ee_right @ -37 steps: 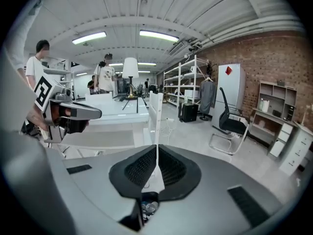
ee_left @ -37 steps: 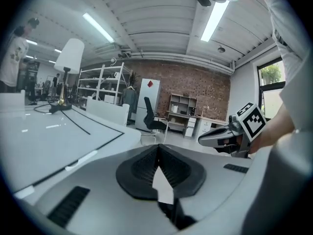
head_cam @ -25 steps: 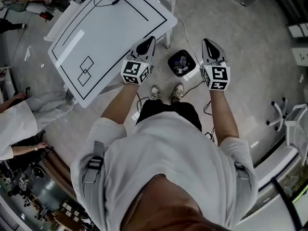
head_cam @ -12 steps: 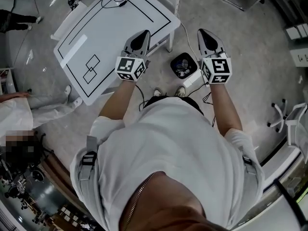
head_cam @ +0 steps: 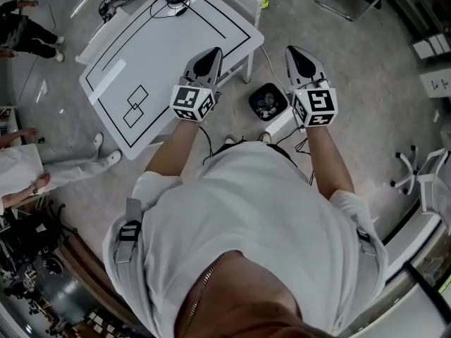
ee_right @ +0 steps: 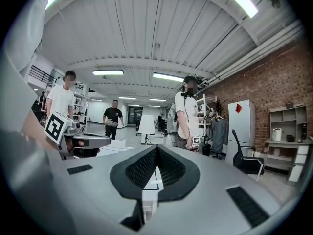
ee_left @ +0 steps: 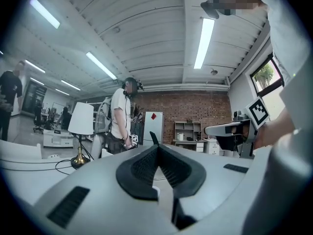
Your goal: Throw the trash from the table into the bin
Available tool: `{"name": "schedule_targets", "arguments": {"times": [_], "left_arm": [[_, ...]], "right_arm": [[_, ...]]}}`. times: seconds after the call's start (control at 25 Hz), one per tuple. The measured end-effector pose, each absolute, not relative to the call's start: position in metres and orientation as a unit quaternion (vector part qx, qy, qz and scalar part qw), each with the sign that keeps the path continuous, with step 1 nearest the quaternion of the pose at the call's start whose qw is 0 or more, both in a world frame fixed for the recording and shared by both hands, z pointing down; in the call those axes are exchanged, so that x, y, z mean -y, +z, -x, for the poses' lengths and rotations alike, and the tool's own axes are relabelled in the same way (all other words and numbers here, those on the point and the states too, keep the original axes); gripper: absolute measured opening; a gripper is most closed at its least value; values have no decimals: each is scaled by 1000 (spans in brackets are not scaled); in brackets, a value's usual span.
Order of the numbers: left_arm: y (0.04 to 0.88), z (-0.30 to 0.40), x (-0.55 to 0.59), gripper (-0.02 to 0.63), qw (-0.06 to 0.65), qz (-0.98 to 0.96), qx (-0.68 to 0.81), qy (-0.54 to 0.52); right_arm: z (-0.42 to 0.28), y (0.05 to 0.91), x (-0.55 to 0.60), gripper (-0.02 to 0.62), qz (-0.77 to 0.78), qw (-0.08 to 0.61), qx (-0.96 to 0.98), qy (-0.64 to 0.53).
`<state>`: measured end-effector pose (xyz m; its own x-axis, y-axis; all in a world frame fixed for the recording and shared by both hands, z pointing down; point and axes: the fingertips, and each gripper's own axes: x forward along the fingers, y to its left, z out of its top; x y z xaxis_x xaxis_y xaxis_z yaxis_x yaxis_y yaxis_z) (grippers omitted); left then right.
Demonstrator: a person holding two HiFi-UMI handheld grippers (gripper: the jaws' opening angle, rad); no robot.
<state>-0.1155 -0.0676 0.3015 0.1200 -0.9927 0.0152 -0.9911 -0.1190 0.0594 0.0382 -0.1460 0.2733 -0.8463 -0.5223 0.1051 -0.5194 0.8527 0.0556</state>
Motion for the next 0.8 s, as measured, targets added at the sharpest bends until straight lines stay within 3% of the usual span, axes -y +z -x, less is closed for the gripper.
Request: {"name": "schedule_targets", "arguments": {"times": [0.8], "left_arm": [[295,140,37,11,22,-767,641,-26]], "right_arm": [[-11,261,106,2,-296,51,954,-23]]}}
